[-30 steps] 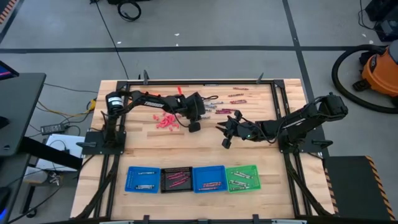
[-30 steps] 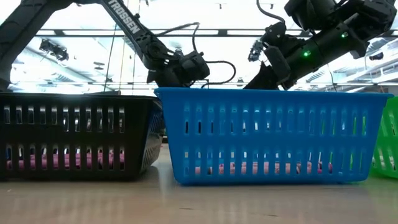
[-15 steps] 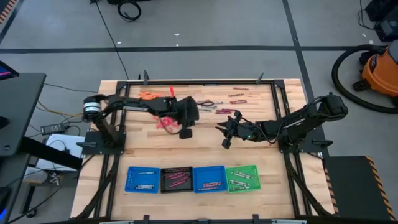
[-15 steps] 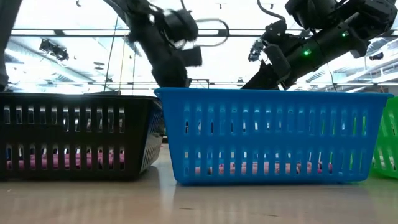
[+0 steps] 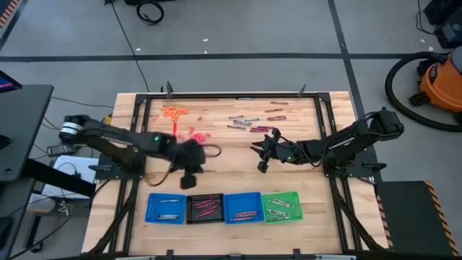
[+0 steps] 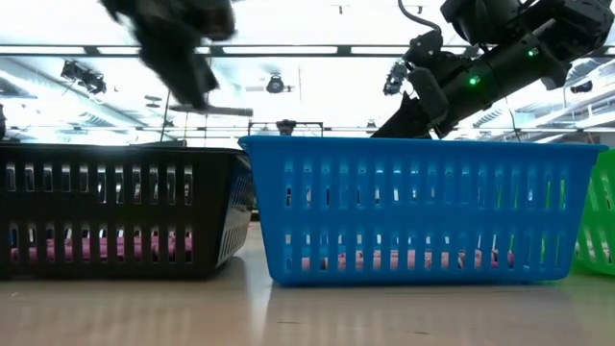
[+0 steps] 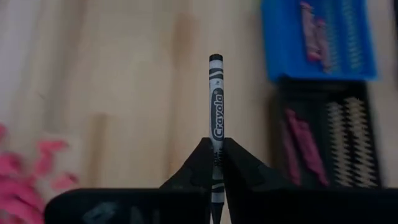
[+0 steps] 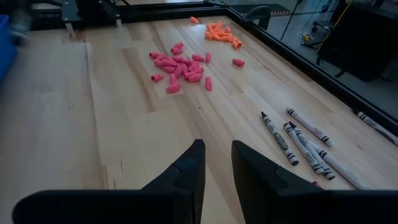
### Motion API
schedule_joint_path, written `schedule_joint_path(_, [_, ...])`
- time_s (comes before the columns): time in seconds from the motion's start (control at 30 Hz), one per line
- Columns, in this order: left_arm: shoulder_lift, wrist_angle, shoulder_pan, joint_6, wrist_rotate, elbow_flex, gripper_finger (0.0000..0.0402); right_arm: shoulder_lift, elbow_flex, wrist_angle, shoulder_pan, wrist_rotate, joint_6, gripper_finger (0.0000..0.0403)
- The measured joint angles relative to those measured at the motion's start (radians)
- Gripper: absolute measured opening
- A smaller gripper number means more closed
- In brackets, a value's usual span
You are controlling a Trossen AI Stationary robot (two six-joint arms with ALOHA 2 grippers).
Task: Sort crayons
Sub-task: Put the black crayon into the left blue bin
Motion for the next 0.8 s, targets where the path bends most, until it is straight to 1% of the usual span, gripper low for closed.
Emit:
schedule_joint_path(0.23, [-0.16,-0.018,-0.207,-0.256,0.029,-0.132,0.002,0.0,0.0,0.002,0.0,0.0,0.0,0.0086])
schedule_joint_path(0.4, [-0.233,-0.017,-0.36,-0.422,0.033,-0.21,0.002,0.0,0.0,0.01,0.0,0.0,0.0,0.0086])
schedule_joint_path(0.53, [-0.252,-0.012,-0.457,-0.553,0.034,-0.253,0.002,0.0,0.0,0.018,0.0,0.0,0.0,0.0086])
schedule_joint_path(0.67, [-0.252,-0.001,-0.527,-0.615,0.04,-0.286,0.002,0.0,0.0,0.024,0.0,0.0,0.0,0.0086])
schedule_joint_path(0.8, [-0.251,0.002,-0.56,-0.663,0.068,-0.33,0.0021,0.0,0.0,0.024,0.0,0.0,0.0,0.0086])
